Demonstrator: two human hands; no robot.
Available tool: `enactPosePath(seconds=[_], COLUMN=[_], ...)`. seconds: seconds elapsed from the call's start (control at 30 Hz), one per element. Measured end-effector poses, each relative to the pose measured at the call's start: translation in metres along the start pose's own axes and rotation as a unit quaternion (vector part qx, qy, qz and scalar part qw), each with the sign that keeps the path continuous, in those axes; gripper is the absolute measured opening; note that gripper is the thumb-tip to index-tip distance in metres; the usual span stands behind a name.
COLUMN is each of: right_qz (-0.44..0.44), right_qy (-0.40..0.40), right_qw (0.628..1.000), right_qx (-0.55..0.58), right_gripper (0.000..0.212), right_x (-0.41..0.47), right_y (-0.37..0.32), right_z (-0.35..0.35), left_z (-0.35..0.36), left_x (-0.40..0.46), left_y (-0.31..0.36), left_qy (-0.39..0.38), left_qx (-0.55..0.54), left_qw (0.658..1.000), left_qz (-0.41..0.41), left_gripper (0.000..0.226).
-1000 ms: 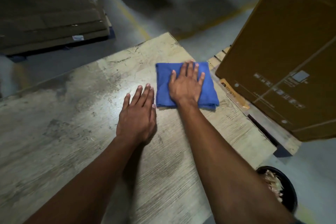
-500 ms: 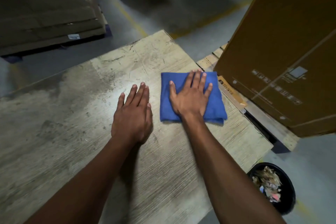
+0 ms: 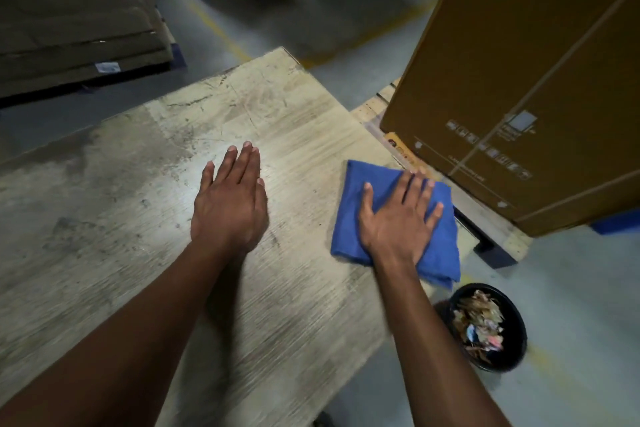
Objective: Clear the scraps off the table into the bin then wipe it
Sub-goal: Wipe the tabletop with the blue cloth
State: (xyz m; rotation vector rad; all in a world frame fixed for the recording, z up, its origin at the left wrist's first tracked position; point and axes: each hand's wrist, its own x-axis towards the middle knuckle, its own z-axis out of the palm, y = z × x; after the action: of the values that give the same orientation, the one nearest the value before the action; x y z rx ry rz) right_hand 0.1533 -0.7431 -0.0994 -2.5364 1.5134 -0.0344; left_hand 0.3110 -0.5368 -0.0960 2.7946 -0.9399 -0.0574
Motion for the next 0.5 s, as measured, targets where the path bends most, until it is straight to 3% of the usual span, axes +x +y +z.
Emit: enactPosePath(seconds=[0.23, 0.5], right_qz=[0.019, -0.025], right_qy=[-0.009, -0.018], right_qw=[1.0, 1.0], right_qx=[-0.011, 0.001], right_gripper=[0.095, 0.094], right_x=[-0.055, 0.039], right_y=[0.02, -0.034], right_z=[0.003, 0.001], left_z=[0.001, 0.003], left_x=[-0.002, 0.0], left_y=[0.001, 0.002], left_qy=[0.003, 0.01], left_qx=[0.004, 0.013], left_qw=[1.0, 1.0], left_qz=[0.006, 0.008], left_gripper=[0.063, 0.064])
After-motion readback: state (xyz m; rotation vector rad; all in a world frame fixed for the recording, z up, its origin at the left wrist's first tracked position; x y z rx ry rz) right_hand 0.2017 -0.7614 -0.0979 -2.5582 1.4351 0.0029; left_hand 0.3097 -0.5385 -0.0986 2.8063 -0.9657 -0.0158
